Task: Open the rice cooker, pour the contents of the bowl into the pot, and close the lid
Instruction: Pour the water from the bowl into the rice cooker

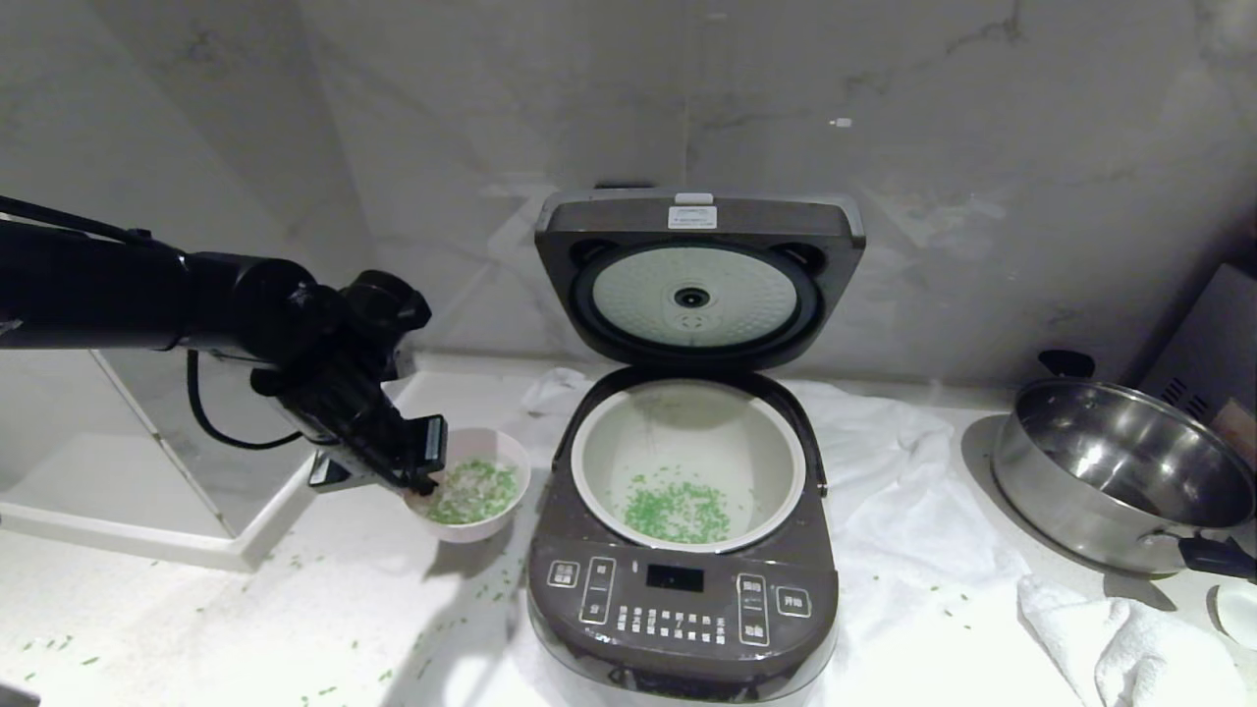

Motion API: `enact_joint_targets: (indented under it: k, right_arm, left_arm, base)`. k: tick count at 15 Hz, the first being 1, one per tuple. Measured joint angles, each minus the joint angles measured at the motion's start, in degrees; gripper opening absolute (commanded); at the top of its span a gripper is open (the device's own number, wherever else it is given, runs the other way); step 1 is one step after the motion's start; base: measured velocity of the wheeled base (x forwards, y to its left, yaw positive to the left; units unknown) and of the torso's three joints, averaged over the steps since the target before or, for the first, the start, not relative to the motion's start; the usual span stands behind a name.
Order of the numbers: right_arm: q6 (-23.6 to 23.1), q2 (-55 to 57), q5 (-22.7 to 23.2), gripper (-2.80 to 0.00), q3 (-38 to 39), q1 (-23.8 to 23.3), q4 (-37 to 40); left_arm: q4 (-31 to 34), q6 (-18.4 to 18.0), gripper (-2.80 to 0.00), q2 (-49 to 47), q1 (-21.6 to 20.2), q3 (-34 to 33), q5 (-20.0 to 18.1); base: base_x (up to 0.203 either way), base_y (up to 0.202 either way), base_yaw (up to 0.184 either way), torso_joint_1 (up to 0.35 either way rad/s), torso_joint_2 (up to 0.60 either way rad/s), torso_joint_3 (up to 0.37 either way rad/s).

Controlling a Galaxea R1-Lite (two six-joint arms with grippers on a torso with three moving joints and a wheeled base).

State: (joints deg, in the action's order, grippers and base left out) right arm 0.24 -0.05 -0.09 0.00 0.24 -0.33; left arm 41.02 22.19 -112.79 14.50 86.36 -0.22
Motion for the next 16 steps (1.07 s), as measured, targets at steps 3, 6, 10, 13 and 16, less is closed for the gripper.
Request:
enact_joint_targets:
  k: [3,6,10,13,16]
  right_arm:
    - [0.0,0.0,0.0,-2.80,0.0,0.0,0.0]
    - [0.0,0.0,0.0,-2.80,0.0,0.0,0.0]
    - [0.0,0.0,0.0,-2.80,0.0,0.0,0.0]
    - [0.0,0.0,0.0,-2.80,0.0,0.0,0.0]
    - [0.0,0.0,0.0,-2.80,0.0,0.0,0.0]
  left_arm:
    - [4.2,0.4,-2.80,-3.0,0.2,7.4,0.0]
    - [7.7,0.4,-2.80,-5.4,-0.1,14.6,0.0]
    - [12.4,0.4,-2.80,-8.2,-0.3,23.6,0.0]
    - [12.9,0.4,-2.80,-9.0,-0.1,25.4,-0.1]
    - [12.8,2.0,-2.80,-8.4,0.5,25.6,-0.8]
  base:
    - [0.000,0.000,0.000,0.000,0.00,0.000]
    - [0.000,0.000,0.000,0.000,0.00,0.000]
    - [0.000,0.000,0.000,0.000,0.00,0.000]
    - [0.000,0.000,0.000,0.000,0.00,0.000]
    - [0.000,0.000,0.000,0.000,0.00,0.000]
